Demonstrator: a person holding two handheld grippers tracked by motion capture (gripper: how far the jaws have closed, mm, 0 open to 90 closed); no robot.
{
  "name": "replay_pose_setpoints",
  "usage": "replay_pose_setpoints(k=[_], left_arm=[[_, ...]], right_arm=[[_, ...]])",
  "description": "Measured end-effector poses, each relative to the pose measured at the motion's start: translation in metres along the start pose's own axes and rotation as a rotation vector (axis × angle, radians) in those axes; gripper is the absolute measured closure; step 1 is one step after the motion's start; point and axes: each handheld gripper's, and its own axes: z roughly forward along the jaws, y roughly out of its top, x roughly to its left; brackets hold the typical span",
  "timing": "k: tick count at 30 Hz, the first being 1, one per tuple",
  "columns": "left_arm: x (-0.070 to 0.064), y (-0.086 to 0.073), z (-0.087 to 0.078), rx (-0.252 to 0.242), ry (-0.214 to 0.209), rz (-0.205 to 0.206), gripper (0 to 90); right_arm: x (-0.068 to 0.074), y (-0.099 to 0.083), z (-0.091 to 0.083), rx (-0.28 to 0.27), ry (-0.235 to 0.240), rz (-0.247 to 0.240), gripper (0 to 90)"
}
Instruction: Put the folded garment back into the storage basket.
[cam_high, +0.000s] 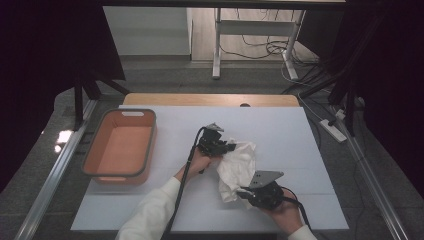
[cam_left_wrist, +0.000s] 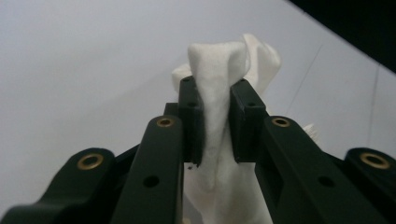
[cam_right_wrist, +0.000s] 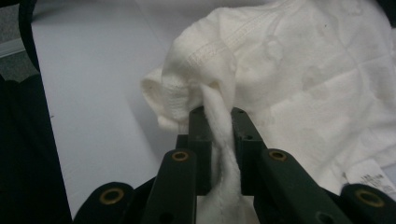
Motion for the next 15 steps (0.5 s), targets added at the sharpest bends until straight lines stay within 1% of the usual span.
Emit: replay_pose_setpoints(k=[1,4,7,15], left_arm=[[-0.002,0.002,-0.003,-0.016,-0.005,0.001,76.5],[-0.005,0.005,-0.008,-0.037,-0.019,0.002,76.6],[-0.006,0.007,-0.012,-0.051,-0.028,0.005,76.6],[-0.008,0.011,-0.020,-0.080,-0.030,0.009,76.6]], right_arm=[[0.000,0.000,-0.001,-0.014,-0.002,0.000,81.0],[0.001,0.001,-0.004,-0.034,-0.011,-0.005,81.0],[0.002,0.002,-0.006,-0.045,-0.017,-0.009,81.0],[0.002,0.005,-0.012,-0.078,-0.040,-0.011,81.0]])
